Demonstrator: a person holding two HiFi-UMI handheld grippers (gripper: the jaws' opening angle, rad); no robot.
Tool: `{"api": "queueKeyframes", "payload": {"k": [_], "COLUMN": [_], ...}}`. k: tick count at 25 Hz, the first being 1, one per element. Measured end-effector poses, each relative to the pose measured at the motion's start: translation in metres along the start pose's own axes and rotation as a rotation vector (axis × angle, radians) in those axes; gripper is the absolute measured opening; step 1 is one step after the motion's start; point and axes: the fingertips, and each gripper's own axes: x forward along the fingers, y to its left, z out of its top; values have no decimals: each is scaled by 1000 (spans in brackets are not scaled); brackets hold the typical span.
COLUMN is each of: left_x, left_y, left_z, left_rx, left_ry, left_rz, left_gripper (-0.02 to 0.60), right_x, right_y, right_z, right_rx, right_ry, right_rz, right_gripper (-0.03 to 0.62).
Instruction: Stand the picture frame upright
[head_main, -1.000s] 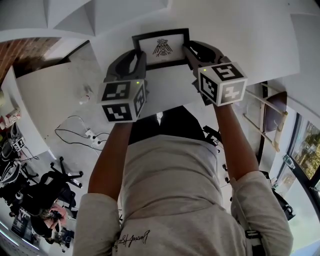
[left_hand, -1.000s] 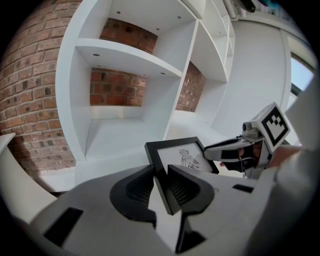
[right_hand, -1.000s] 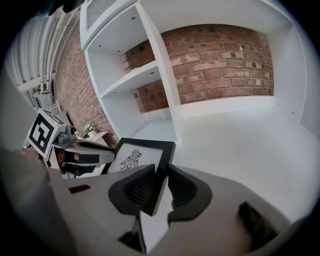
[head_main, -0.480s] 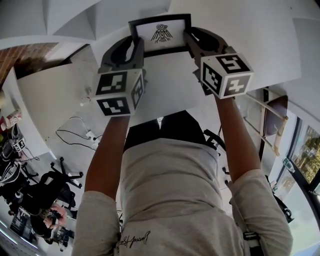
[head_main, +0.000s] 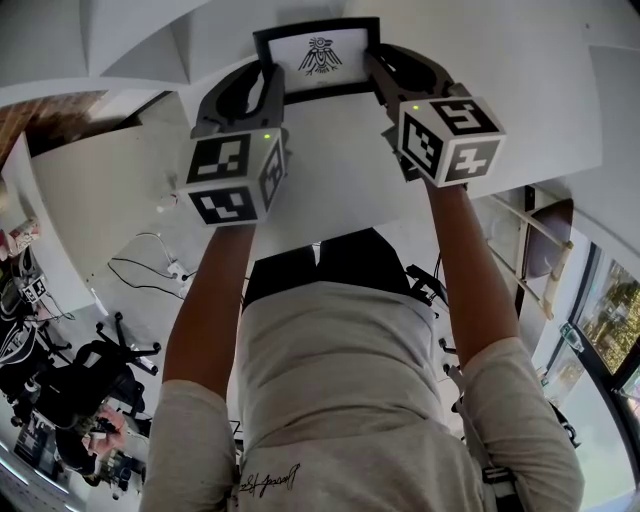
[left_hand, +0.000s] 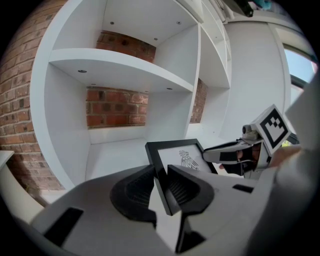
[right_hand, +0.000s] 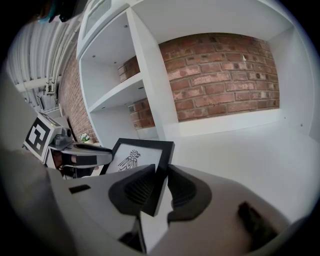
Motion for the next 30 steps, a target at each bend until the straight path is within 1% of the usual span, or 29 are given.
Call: {"api": "queueKeyframes", "payload": {"k": [12, 23, 30], "left_x": [12, 28, 34], "left_y": [13, 19, 25], "left_z": [4, -7, -6], "left_rx": [-2, -5, 6], "left_ry": [-8, 41, 56], "left_rz": [18, 17, 35], "left_gripper": [91, 83, 72], "right_x": [17, 29, 37], "right_y": [-3, -10, -15], "right_z": [4, -7, -3], "right_rx": [4, 5, -11], "right_ry": [8, 46, 49], "right_rz": [8, -17, -38], "right_gripper": [91, 89, 75]}}
